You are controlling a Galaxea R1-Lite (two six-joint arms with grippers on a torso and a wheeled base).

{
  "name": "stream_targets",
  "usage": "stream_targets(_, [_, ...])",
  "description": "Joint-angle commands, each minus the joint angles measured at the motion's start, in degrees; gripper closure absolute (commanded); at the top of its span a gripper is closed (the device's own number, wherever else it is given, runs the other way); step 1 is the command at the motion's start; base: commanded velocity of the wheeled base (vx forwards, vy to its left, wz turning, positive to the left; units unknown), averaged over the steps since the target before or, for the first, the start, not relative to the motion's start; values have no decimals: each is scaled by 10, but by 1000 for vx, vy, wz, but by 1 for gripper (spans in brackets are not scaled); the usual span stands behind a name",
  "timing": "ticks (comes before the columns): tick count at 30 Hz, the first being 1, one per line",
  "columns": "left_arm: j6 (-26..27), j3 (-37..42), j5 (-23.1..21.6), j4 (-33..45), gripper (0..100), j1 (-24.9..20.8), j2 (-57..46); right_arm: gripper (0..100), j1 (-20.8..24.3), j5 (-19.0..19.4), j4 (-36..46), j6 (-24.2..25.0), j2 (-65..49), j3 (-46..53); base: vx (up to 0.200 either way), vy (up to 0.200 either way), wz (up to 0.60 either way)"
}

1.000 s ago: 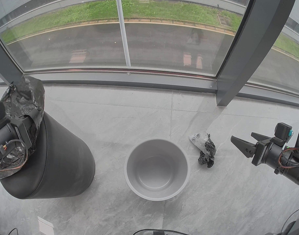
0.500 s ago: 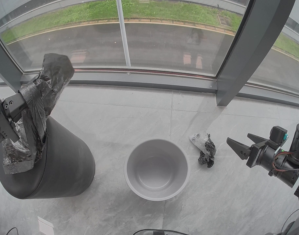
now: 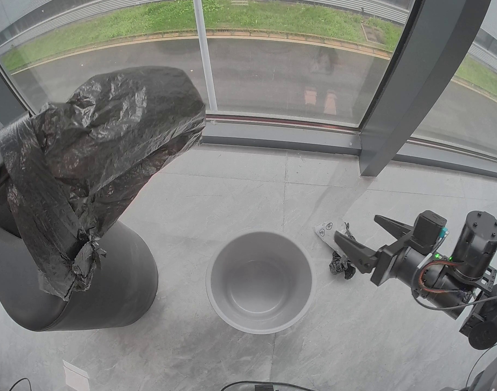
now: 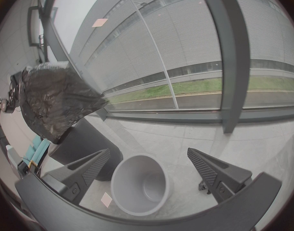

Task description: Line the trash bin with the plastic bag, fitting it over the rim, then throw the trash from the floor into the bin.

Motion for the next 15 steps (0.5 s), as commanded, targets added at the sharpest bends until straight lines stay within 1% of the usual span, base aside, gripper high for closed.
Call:
stream_targets(1, [-19,-2,-3,-36,100,-34,13,0,81,-36,-2,-31,74,-68,0,0,0])
stream_targets(3, [-27,1,-3,-54,100,-37,16,0,121,-82,-2,-33,95,-91,0,0,0])
stream_targets(4, [-27,3,-4,-66,100,-39,19,0,134,-101,-2,-34,104,-100,0,0,0])
stream_targets(5, [-27,5,-4,-80,100,-40,22,0,143,-109,-2,-37,109,-106,0,0,0])
stream_targets(8, [-28,11,-4,-132,100,-54,36,0,158,-114,-2,-49,110,-109,0,0,0])
stream_targets(10, [-30,11,-3,-141,100,-58,40,0,161,-114,-2,-50,109,-109,0,0,0])
stream_targets(11, [-32,6,7,-161,100,-70,56,0,170,-114,-2,-53,107,-110,0,0,0])
stream_targets(15, [-34,-2,42,-167,100,-71,79,0,197,-120,-3,-53,105,-109,0,0,0])
